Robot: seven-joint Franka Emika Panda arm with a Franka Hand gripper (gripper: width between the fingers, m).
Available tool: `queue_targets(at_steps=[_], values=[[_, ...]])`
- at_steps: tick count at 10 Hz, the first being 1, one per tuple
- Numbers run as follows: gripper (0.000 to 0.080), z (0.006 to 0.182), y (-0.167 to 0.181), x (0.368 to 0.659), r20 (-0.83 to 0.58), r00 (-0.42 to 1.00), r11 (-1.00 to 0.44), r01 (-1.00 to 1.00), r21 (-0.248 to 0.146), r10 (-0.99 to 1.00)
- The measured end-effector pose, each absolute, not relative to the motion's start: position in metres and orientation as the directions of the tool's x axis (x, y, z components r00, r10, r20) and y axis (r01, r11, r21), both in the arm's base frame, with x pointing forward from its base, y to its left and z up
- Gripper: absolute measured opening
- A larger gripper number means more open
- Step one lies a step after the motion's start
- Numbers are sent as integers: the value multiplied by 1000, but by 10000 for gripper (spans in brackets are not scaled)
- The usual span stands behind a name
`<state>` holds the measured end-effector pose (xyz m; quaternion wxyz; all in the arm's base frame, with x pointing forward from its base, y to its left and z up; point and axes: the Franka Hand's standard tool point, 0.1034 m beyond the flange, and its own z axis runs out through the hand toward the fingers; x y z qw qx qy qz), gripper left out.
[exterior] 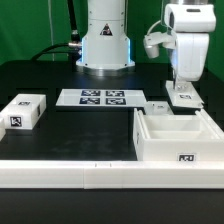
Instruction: Assemble cabinet
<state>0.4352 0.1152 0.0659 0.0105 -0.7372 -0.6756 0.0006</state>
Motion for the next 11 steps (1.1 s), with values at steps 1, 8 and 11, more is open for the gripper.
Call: queue_targets(at_steps=[1,8,11], values=[[70,63,118,433,14,100,-100,995,-23,995],[70,64,108,450,22,119,-119,993,-10,993],[70,64,108,451,23,121,-121,993,-9,992]])
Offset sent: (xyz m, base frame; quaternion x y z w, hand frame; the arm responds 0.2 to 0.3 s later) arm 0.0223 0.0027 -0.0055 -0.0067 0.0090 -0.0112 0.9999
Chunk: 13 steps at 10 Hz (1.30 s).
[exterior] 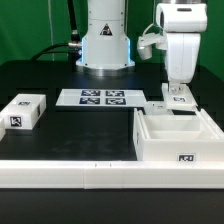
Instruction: Assemble cabinet
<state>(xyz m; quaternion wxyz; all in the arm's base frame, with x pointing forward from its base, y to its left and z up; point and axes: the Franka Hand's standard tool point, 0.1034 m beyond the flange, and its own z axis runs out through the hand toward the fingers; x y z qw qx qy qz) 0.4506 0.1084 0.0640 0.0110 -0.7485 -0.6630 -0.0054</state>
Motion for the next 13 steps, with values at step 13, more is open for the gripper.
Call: queue_targets(at_steps=[13], values=[[70,58,110,453,27,98,-98,995,-12,995]])
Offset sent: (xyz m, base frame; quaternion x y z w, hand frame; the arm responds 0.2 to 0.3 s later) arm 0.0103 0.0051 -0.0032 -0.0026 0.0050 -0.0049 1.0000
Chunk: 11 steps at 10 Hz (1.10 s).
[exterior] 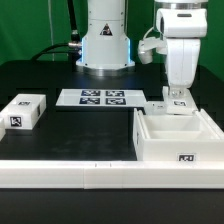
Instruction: Assemble cabinet
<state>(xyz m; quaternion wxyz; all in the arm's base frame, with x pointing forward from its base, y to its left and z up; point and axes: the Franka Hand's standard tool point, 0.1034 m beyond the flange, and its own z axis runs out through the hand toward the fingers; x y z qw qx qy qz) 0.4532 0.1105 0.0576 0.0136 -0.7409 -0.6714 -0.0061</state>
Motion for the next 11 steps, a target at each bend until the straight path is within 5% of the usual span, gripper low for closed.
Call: queue_targets(at_steps=[11], values=[[70,60,108,473,18,72,-72,997,-13,997]])
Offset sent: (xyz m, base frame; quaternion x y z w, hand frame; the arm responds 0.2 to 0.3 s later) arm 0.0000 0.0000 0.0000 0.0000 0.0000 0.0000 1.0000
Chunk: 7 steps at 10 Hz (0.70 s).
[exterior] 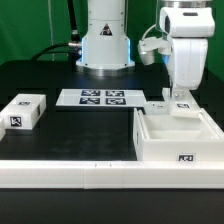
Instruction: Assemble cabinet
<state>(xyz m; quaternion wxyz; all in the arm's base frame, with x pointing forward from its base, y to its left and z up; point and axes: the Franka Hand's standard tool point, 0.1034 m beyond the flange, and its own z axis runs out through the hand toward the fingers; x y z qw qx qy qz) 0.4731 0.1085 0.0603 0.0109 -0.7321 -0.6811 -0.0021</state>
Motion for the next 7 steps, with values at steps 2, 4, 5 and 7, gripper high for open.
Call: queue_targets(at_steps=[2,4,5,7], values=[[70,60,108,473,18,72,-72,997,-14,997],[70,60,108,473,17,71,-70,997,-15,997],[70,60,103,482,10,65,-64,998,-29,998],[70,65,101,504,7,75,-75,997,-34,997]])
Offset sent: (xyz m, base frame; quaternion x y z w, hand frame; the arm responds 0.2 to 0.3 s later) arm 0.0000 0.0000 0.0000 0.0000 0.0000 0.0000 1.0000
